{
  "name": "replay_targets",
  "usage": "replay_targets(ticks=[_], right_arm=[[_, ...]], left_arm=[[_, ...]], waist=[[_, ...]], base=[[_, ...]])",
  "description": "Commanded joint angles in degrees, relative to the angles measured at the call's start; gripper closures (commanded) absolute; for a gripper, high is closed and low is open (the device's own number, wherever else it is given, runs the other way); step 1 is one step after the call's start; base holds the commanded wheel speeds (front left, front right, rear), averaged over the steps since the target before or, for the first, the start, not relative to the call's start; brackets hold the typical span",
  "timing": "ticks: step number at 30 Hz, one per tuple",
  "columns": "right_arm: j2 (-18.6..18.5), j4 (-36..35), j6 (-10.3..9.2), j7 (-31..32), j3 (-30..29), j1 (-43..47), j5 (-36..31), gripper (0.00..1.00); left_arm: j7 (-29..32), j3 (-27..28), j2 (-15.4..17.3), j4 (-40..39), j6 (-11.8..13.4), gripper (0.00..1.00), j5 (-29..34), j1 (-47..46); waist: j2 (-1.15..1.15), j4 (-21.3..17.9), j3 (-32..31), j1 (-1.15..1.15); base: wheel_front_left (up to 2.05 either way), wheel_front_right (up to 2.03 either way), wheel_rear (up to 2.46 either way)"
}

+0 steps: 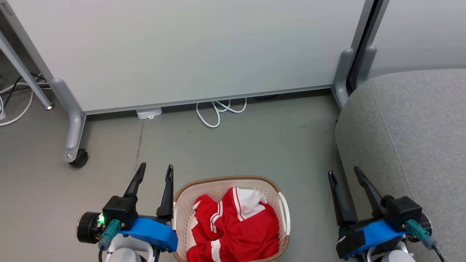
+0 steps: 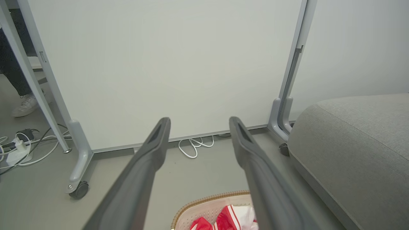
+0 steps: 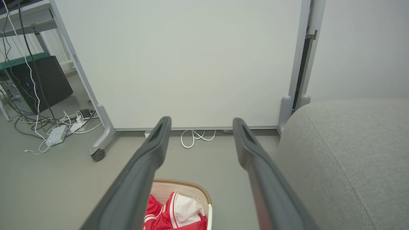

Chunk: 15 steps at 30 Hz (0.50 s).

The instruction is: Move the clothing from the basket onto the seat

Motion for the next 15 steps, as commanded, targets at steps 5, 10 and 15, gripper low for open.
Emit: replay_targets(ticks=[5, 10, 15], right_arm=[[-0.30, 0.13, 0.02, -0.21, -0.15, 0.02, 0.16, 0.00], [-0.30, -0.05, 0.02, -0.21, 0.10, -0.22, 0.26, 0.00], [-0.30, -0.49, 0.02, -0.21, 0.59, -1.63, 0.29, 0.00]], left_arm=[[-0.30, -0.19, -0.04, 0.44, -0.34, 0.00, -1.11, -0.72], [-0.30, -0.48, -0.05, 0.88, -0.44, 0.00, -1.11, -1.25], [-0.29, -1.22, -0.05, 2.30, -0.57, 0.00, -0.60, -3.34]], waist=[[0.00, 0.04, 0.17, 0.00], [0.00, -0.11, 0.53, 0.00], [0.00, -0.96, 2.32, 0.00]], base=[[0.00, 0.00, 0.00], [0.00, 0.00, 0.00], [0.00, 0.00, 0.00]])
